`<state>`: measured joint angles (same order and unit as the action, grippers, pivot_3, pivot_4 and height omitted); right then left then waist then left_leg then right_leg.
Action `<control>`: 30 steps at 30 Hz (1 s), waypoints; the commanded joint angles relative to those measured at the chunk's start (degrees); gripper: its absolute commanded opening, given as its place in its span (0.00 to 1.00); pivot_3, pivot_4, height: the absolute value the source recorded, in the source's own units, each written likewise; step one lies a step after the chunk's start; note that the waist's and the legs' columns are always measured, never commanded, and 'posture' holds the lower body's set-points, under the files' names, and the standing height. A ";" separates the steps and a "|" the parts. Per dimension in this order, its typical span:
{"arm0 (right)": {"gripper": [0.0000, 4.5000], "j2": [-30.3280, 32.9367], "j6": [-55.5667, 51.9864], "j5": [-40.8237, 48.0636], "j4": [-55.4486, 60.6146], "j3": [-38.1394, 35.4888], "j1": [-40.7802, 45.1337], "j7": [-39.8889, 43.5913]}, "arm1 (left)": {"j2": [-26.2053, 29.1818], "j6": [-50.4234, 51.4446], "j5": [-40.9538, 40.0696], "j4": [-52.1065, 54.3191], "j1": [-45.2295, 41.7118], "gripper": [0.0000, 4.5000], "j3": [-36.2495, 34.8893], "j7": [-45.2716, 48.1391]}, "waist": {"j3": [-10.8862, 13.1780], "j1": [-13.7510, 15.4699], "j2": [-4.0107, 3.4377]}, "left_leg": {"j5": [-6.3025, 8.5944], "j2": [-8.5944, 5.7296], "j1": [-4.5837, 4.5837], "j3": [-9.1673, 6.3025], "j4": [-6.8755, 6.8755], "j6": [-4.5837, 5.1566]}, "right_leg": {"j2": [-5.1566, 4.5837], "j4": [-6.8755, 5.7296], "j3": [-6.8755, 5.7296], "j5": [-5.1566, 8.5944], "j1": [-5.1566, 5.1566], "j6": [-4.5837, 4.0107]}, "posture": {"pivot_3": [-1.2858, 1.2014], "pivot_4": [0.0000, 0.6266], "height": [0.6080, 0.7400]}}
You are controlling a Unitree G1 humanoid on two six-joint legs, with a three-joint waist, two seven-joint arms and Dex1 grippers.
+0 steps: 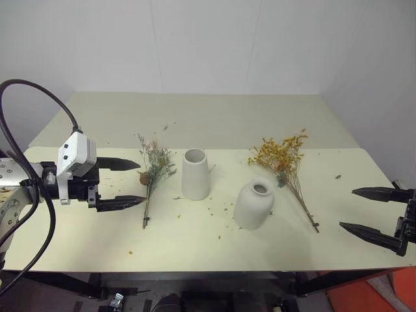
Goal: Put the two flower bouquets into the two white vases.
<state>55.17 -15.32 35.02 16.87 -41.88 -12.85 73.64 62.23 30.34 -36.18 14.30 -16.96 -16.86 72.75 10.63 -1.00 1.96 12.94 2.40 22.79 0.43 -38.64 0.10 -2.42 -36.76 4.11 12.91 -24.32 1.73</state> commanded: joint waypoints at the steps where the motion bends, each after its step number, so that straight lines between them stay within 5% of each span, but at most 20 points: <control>1: 0.99 0.51 0.63 0.53 0.47 -1.11 0.65 0.00 | 1.29 0.08 -0.83 1.22 0.09 1.00 -2.54 0.13 | 0.00 0.01 0.00 | 0.00 0.00 0.00 0.00 0.00 0.00 | 0.00 0.00 0.00 0.00 0.00 0.00 | 0.52 0.24 1.00; 18: 0.99 3.29 -2.49 3.99 6.06 -0.56 6.20 -2.73 | 1.47 8.19 -0.27 4.92 6.63 1.00 -7.05 -7.67 | 0.00 -0.54 -0.01 | 0.00 0.02 -0.03 0.00 0.00 0.00 | 0.00 -0.04 0.01 0.00 0.00 0.01 | 0.52 0.24 1.00; 23: 0.99 8.85 -9.43 8.98 14.57 7.60 16.38 -9.29 | -1.97 22.17 -2.74 14.98 11.03 1.00 -8.89 -21.81 | 0.03 -1.28 -0.01 | 0.00 0.10 -0.11 -0.01 0.00 0.00 | 0.01 -0.08 -0.02 -0.01 0.03 0.00 | 0.52 0.24 1.00; 30: 0.99 8.17 -15.65 10.09 17.42 22.54 29.93 -18.66 | -15.72 45.82 -1.89 20.40 2.01 1.00 -7.29 -48.69 | 0.02 -0.65 0.04 | 0.00 0.02 0.00 -0.09 -0.08 0.00 | 0.01 0.01 -0.04 -0.29 0.04 0.49 | 0.52 0.24 1.00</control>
<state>63.48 -29.22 44.59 34.06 -21.05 14.45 58.18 48.30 70.13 -38.98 32.38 -12.63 -23.61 30.49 10.65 -1.65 2.01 12.94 2.37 22.80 0.34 -38.79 0.10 -2.44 -36.77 4.10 12.58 -24.27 2.30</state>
